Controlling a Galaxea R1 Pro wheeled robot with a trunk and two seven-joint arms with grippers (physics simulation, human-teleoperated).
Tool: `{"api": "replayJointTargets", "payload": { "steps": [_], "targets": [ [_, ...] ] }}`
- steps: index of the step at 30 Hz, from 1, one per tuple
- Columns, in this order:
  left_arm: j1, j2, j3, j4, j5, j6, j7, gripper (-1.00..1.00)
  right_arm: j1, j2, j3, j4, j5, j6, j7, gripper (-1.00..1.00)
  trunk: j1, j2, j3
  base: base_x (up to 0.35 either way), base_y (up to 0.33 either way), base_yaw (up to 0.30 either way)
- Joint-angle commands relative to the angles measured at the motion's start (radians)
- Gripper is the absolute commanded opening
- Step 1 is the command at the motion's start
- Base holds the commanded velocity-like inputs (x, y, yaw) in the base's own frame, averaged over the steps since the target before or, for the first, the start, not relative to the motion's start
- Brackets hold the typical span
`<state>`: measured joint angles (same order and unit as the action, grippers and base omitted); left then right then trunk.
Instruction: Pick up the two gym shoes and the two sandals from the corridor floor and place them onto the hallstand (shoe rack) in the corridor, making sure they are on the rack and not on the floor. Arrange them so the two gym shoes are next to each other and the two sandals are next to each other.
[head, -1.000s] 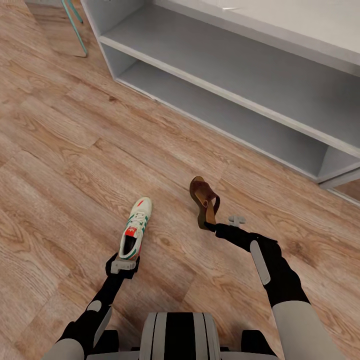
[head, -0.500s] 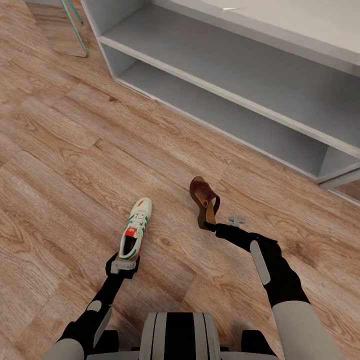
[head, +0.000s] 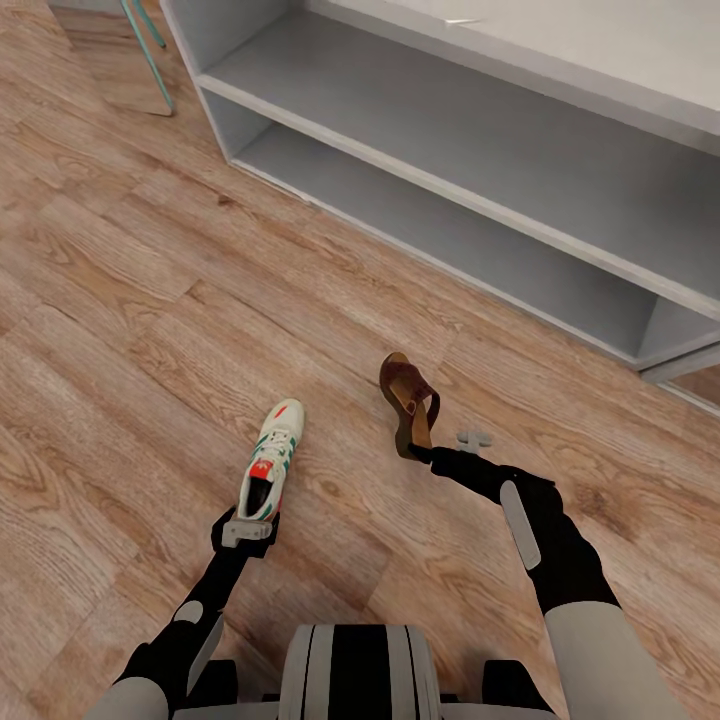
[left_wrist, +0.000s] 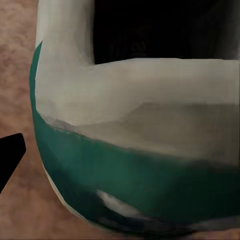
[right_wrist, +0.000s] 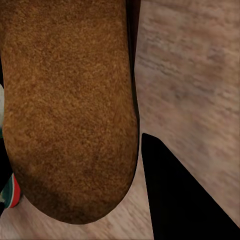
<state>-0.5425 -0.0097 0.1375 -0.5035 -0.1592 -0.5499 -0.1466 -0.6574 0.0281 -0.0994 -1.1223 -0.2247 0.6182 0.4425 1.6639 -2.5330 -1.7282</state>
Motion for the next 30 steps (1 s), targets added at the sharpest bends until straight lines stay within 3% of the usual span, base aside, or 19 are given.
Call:
{"api": "replayJointTargets", "payload": {
  "steps": [1,11,12,30],
  "targets": [
    [-0.001,-0.001,0.008,0.0,-0.01,-0.004,-0.005,1.0,0.0,0.001,-0.003,-0.001,-0.007,0.009,0.001,-1.0,0.0,0.0,0.0,0.035,0.0,0.0],
    [-0.001,-0.001,0.009,0.0,-0.01,-0.004,-0.005,1.0,0.0,0.001,-0.003,-0.001,-0.007,0.009,0.001,-1.0,0.0,0.0,0.0,0.005,0.0,0.0],
    [-0.001,-0.001,0.009,0.0,-0.01,-0.004,-0.005,-1.0,0.0,0.001,-0.003,-0.001,-0.007,0.009,0.001,-1.0,0.0,0.0,0.0,0.0,0.0,0.0],
    [-0.001,-0.001,0.01,0.0,-0.01,-0.004,-0.005,-1.0,0.0,0.001,-0.003,-0.001,-0.007,0.009,0.001,-1.0,0.0,0.0,0.0,0.0,0.0,0.0]
  ]
}}
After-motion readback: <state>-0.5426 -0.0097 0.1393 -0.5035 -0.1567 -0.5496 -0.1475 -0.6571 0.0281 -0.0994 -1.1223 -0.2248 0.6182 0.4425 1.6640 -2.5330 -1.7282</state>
